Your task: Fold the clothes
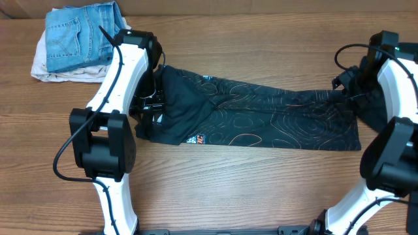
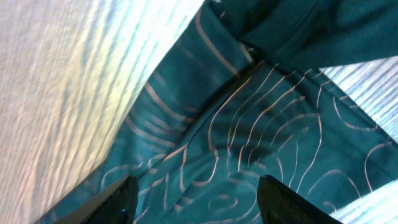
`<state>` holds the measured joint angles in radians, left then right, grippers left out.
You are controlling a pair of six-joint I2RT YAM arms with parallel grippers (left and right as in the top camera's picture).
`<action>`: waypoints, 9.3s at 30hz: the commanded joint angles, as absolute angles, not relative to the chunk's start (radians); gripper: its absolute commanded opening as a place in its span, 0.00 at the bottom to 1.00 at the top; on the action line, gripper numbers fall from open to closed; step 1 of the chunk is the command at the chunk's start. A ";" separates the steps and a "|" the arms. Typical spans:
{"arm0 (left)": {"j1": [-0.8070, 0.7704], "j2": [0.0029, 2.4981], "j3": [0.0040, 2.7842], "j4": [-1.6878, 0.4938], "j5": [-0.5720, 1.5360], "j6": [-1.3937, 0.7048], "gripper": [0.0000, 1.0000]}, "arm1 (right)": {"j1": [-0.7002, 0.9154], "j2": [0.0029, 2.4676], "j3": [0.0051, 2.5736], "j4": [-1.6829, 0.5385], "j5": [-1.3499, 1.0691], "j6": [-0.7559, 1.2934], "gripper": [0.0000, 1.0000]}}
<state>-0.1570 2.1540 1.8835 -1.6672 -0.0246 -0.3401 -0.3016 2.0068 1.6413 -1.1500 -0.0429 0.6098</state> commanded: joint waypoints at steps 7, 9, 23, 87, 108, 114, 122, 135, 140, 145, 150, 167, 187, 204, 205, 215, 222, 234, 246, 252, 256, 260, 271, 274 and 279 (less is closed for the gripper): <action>-0.158 2.146 1.879 -1.662 -0.033 -0.336 0.42 | -0.351 2.091 1.637 -1.141 0.001 0.660 0.64; -0.158 2.146 1.879 -1.659 -0.033 -0.336 0.42 | -0.358 2.091 1.637 -1.142 0.023 0.675 0.64; -0.158 2.146 1.879 -1.644 -0.033 -0.336 0.42 | -0.376 2.118 1.635 -1.119 0.032 0.693 0.59; -0.158 2.146 1.879 -1.622 -0.033 -0.325 0.48 | -0.407 2.160 1.781 -1.534 0.254 0.617 0.15; -0.256 2.152 1.879 -1.358 0.438 -0.142 0.50 | -0.349 2.160 1.779 -1.446 -0.242 0.254 0.63; -0.344 2.196 1.879 -1.267 0.355 -0.307 0.26 | -0.237 2.160 1.779 -1.419 -0.248 0.254 0.34; -0.355 2.270 1.878 -1.205 0.311 -0.358 0.04 | -0.137 2.160 1.779 -1.365 -0.224 0.265 0.18; -0.338 2.362 1.878 -1.242 0.158 -0.432 0.08 | -0.130 2.160 1.734 -1.269 -0.142 0.315 0.08; -0.327 2.368 1.872 -1.291 0.113 -0.447 0.08 | -0.131 2.160 1.627 -1.168 -0.142 0.315 0.08; -0.289 2.368 1.868 -1.396 0.013 -0.501 0.07 | -0.135 2.160 1.560 -1.104 -0.135 0.334 0.08; -0.224 2.368 1.868 -1.462 -0.013 -0.502 0.05 | -0.136 2.160 1.552 -1.073 -0.097 0.341 0.08; -0.020 2.285 1.881 -1.428 -0.033 -0.458 0.04 | -0.134 2.160 1.552 -1.019 -0.057 0.342 0.12; -0.394 2.188 1.881 -0.937 0.353 -0.370 0.04 | -0.134 2.160 1.552 -1.001 -0.121 0.342 0.12; -0.498 2.319 1.881 -0.792 0.172 -0.450 0.07 | -0.134 2.160 1.552 -1.026 -0.121 0.340 0.12; -0.498 2.324 1.881 -0.799 0.170 -0.450 0.07 | -0.134 2.160 1.552 -1.026 -0.121 0.340 0.12; -0.498 2.336 1.877 -0.951 0.145 -0.450 0.05 | -0.134 2.160 1.552 -1.026 -0.121 0.341 0.12; -0.498 2.336 1.840 -0.944 0.131 -0.450 0.06 | -0.134 2.160 1.552 -1.044 -0.121 0.340 0.12; -0.498 2.336 1.819 -1.029 0.131 -0.450 0.11 | -0.134 2.160 1.552 -1.051 -0.121 0.340 0.13; -0.497 2.336 1.764 -1.150 0.105 -0.450 0.04 | -0.134 2.160 1.552 -1.058 -0.121 0.341 0.13; -0.421 2.333 1.764 -1.205 -0.022 -0.479 0.04 | -0.134 2.160 1.552 -1.060 -0.121 0.340 0.13; -0.349 2.304 1.772 -1.204 -0.038 -0.476 0.04 | -0.134 2.160 1.553 -1.044 -0.120 0.339 0.13; -0.266 2.251 1.792 -1.200 -0.045 -0.467 0.07 | -0.135 2.160 1.553 -1.027 -0.120 0.331 0.13; -0.095 2.204 1.797 -1.219 -0.041 -0.449 0.06 | -0.138 2.160 1.603 -1.029 -0.077 0.284 0.16; -0.073 2.202 1.799 -1.219 -0.031 -0.447 0.08 | -0.142 2.160 1.676 -1.084 -0.060 0.283 0.17; -0.083 2.162 1.799 -1.218 0.004 -0.407 0.04 | -0.144 2.160 1.831 -1.207 -0.036 0.284 0.11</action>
